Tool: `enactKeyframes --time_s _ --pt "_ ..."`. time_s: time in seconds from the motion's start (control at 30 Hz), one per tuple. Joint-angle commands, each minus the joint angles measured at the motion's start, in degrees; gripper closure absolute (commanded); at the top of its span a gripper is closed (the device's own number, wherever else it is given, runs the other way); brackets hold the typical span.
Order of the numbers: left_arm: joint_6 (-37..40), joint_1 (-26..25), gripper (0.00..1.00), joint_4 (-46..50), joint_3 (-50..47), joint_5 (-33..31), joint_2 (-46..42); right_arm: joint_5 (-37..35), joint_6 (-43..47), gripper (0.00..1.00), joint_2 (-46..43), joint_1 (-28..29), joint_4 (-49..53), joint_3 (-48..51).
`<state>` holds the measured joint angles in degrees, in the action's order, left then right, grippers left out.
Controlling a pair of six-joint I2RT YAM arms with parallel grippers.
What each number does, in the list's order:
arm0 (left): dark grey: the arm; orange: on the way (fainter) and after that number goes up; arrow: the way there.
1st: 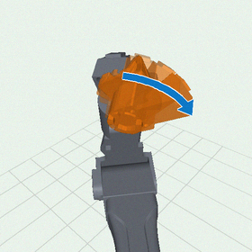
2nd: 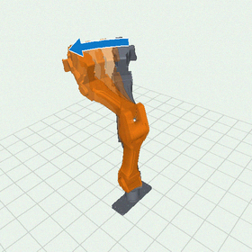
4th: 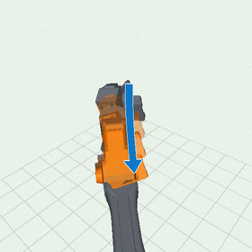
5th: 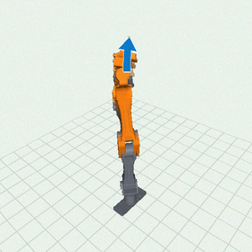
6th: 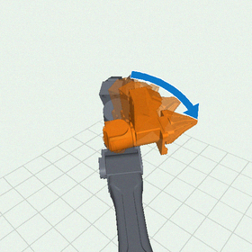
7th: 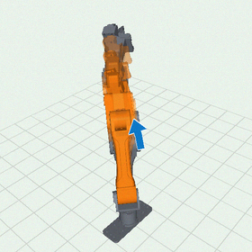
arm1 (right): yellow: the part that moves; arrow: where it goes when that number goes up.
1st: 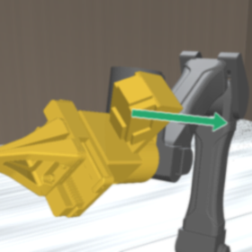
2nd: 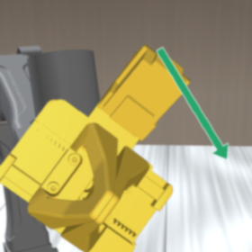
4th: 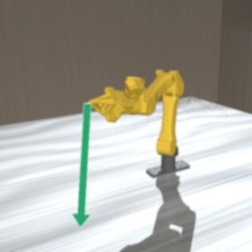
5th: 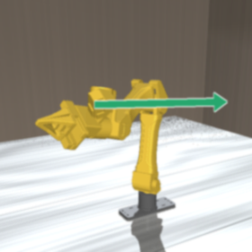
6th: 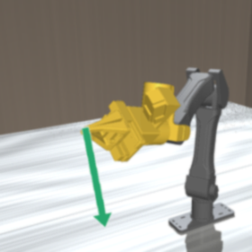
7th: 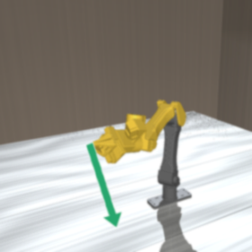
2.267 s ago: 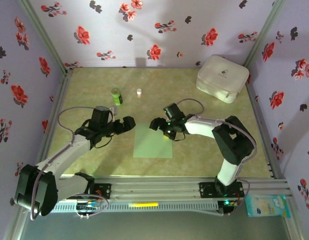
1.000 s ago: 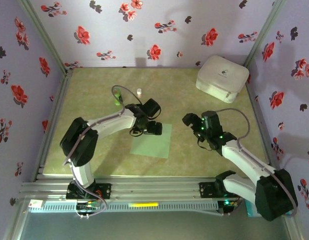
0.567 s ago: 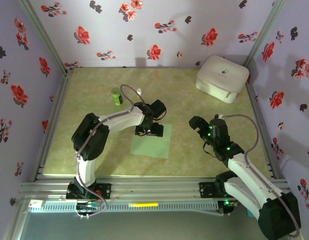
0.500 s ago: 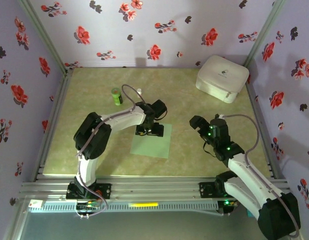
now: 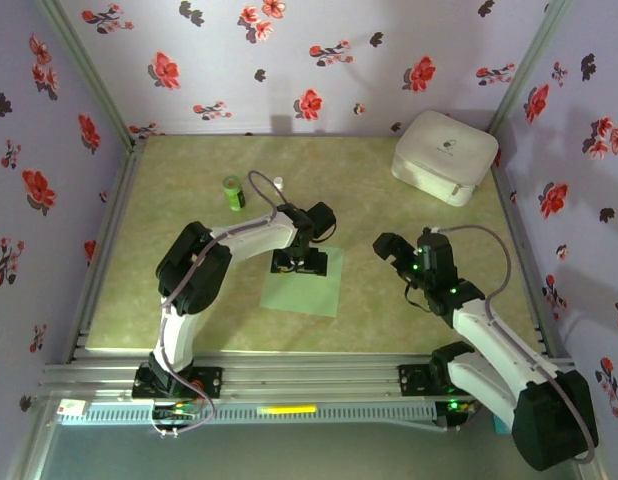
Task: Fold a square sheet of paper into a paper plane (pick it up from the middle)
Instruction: First fold the square sheet of paper in half at the center of the table.
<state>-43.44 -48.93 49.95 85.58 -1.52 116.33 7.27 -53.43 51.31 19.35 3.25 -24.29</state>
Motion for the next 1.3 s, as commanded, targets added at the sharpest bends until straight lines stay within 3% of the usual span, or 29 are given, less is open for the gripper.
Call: enactKeyframes --time_s 0.0,0.2,1.27 --pt "-1.65 -0.2 0.1 0.47 1.45 -0.51 0.66 3.28 1.75 0.02 1.54 -0.56 -2.22 -2.23" --pt "-2.18 -0.12 0.09 -0.9 1.87 -0.03 1.03 6.3 2.25 0.02 4.93 -0.62 -2.77 -3.68" --pt "-2.67 -0.04 0.09 -4.74 -4.12 1.48 4.0 5.96 2.32 0.01 7.15 -0.72 2.55 -6.16"
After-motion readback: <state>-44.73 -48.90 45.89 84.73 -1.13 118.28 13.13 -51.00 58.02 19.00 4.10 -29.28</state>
